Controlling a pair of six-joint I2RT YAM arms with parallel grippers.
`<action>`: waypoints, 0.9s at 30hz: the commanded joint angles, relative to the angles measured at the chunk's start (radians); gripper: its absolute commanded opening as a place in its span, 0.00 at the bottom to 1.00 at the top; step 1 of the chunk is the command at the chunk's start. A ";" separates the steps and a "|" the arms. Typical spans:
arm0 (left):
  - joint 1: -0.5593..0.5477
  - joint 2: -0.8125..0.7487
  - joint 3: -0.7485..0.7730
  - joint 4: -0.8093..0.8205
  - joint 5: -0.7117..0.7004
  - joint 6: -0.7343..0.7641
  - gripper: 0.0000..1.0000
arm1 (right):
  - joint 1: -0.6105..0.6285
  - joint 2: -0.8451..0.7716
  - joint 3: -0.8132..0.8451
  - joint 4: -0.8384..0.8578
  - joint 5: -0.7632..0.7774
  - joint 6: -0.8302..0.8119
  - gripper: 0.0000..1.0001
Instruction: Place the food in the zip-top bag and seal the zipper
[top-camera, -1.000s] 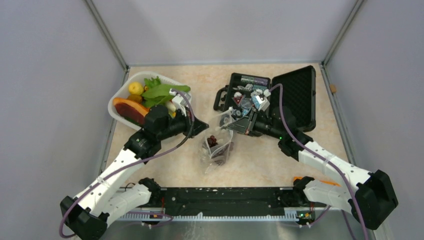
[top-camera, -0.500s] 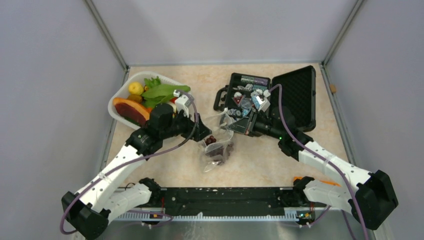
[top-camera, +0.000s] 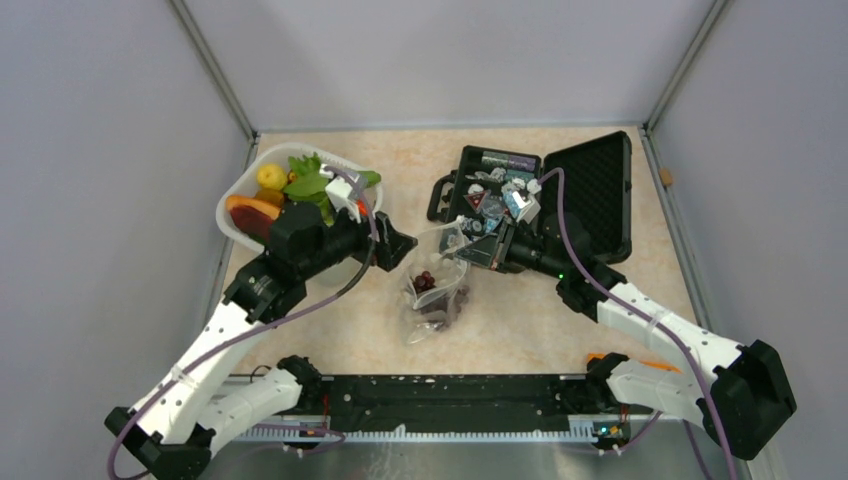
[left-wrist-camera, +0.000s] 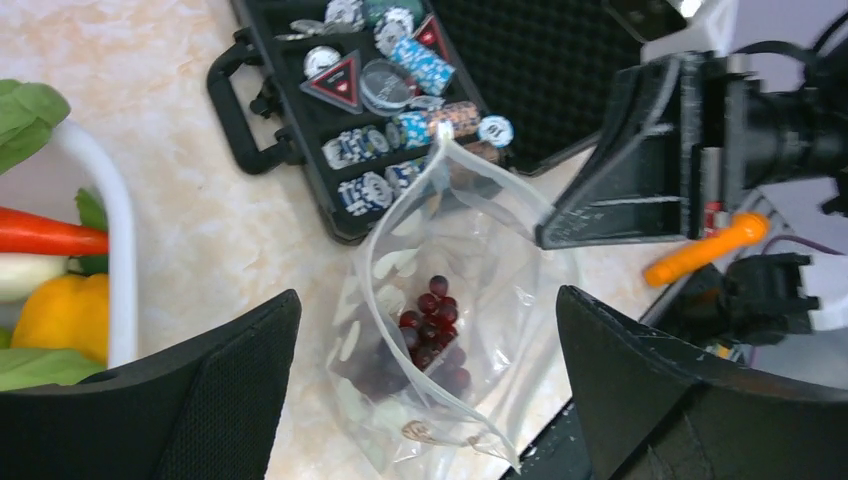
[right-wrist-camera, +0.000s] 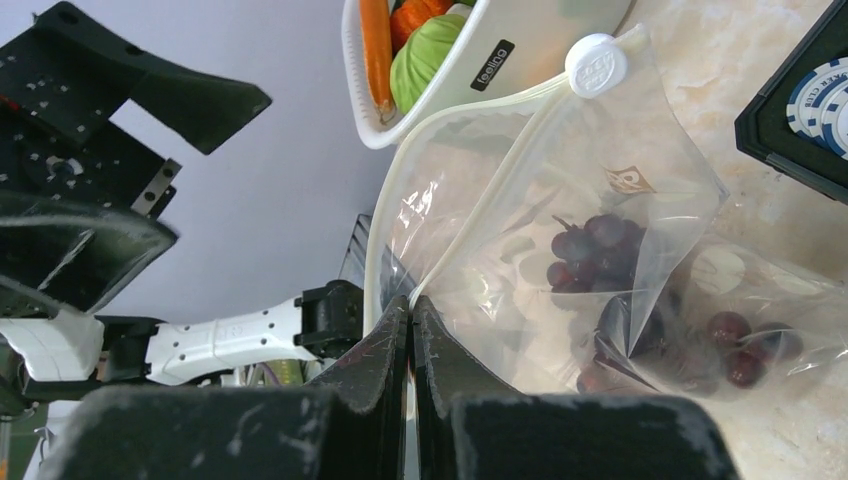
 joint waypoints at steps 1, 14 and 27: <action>-0.003 0.113 0.017 -0.067 -0.069 0.062 0.94 | -0.006 -0.008 0.022 0.046 -0.005 -0.007 0.00; -0.007 0.255 -0.037 -0.007 -0.024 0.055 0.58 | -0.006 -0.004 0.021 0.046 -0.002 -0.007 0.00; -0.027 0.223 -0.069 0.095 0.093 -0.066 0.00 | 0.102 0.002 0.166 -0.305 0.266 -0.152 0.36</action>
